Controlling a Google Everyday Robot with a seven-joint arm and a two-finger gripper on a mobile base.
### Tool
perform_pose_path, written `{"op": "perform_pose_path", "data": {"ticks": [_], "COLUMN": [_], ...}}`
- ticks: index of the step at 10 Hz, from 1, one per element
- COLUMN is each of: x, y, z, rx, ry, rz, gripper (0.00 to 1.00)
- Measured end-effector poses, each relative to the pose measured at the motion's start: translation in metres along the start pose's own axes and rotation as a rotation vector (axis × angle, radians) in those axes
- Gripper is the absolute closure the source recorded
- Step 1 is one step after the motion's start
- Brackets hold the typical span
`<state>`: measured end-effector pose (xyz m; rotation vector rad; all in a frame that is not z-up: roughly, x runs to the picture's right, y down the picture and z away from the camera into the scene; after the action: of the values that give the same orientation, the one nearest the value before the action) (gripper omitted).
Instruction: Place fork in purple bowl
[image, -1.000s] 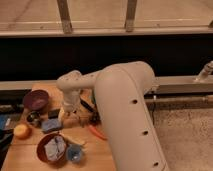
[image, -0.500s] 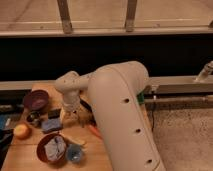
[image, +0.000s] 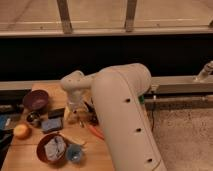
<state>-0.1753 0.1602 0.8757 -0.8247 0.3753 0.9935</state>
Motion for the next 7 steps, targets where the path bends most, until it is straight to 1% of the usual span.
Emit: {"op": "perform_pose_path", "data": {"ticks": [3,4,5,7], "x": [-0.007,-0.007,-0.008,-0.008], "y": [0.0,0.0,0.002,0.005], "z": [0.004,0.005,0.008,0.012], "rx": [0.017,0.034,0.066,0.108], "ry": [0.004,0.009,0.012,0.018], "rz": [-0.011,-0.008,0.001,0.015], "gripper": [0.23,0.23,0.23,0.23]}}
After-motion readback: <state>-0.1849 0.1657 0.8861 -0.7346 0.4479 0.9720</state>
